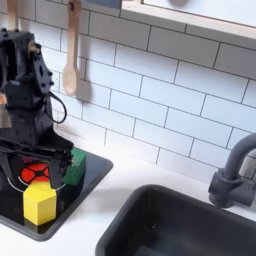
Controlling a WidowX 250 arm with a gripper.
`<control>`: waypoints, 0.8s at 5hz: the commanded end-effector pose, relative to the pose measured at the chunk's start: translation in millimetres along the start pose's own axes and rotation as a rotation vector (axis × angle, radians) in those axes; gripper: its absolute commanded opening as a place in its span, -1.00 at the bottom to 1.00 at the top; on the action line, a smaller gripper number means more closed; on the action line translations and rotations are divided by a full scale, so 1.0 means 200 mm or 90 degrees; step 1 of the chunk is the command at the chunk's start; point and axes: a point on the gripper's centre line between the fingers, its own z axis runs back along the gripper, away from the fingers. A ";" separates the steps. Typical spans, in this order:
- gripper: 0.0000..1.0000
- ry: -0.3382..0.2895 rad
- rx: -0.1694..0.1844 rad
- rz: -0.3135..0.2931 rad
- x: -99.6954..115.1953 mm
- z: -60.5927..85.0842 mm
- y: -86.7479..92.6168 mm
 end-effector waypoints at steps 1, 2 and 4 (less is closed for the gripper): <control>1.00 -0.012 0.006 0.020 0.05 0.02 0.06; 1.00 -0.027 0.014 0.025 0.08 0.04 0.08; 1.00 -0.034 0.036 0.054 0.14 0.00 0.15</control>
